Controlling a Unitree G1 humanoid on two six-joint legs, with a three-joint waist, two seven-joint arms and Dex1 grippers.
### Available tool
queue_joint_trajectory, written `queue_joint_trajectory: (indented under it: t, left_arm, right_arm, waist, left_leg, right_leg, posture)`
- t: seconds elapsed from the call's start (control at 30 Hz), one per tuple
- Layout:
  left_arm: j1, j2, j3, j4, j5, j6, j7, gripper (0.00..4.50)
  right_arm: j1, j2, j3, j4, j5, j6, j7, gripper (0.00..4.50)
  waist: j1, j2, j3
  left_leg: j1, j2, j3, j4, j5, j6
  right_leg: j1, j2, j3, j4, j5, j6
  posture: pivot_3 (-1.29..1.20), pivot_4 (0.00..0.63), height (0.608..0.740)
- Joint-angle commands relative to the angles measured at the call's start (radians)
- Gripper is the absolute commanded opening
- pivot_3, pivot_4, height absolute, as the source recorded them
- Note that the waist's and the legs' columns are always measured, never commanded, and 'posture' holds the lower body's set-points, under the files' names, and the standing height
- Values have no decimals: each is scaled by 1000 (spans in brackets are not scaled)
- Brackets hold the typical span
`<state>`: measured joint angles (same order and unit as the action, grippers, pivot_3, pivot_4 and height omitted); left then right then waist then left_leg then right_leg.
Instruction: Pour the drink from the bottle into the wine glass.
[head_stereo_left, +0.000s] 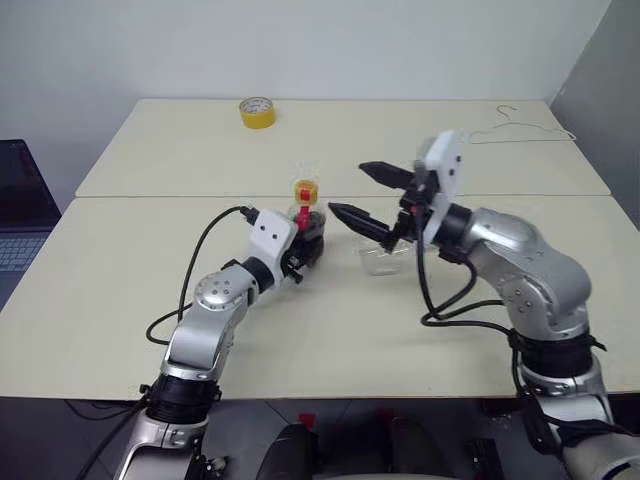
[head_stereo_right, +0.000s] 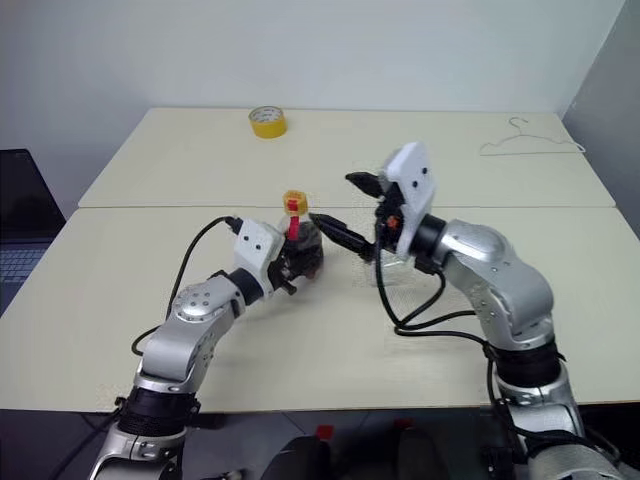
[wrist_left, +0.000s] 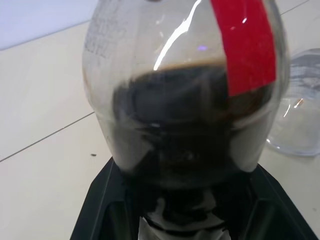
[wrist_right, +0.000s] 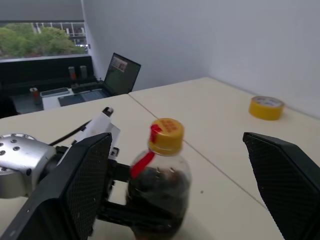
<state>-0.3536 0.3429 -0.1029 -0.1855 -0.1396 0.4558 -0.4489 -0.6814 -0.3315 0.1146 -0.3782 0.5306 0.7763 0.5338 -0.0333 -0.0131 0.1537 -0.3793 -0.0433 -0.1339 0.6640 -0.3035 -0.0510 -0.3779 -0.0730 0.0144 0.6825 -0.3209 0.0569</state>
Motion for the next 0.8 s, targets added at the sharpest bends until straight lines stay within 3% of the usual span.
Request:
queue_joint_trajectory:
  t: [0.03, 0.6, 0.7, 0.8]
  left_arm:
    - [-12, -16, 4, -60, -14, -14, -2, 1688]
    - [-8, -34, -2, -58, -17, -23, -3, 1555]
    - [-4, -34, 0, -60, -16, -23, -1, 1526]
    - [-1, -33, 0, -62, -15, -24, 0, 1520]
  right_arm:
    - [-43, 24, 12, 6, 2, 28, -20, 4500]
    - [-134, 150, 44, 190, -105, -33, -63, 4500]
    - [-139, 167, 35, 194, -104, -38, -66, 3873]
    - [-140, 172, 31, 196, -109, -41, -62, 2891]
  waist:
    - [0, 0, 0]
    - [-9, 0, 0]
    - [-12, 0, 0]
    - [-13, 0, 0]
  left_leg:
    - [0, 0, 0, 0, 0, 0]
    - [-1, 0, 0, 0, 0, 0]
    - [-1, 0, 1, 0, 0, 0]
    - [-1, 0, 0, 0, 0, 0]
  right_leg:
    - [-1, 0, 0, 0, 0, 0]
    - [-2, 0, 0, 1, 0, 0]
    - [-3, 0, 1, 2, 0, 0]
    - [-3, 0, 1, 2, 0, 0]
  posture:
    - [0, 150, 740]
    - [0, 150, 740]
    - [0, 150, 740]
    - [0, 150, 740]
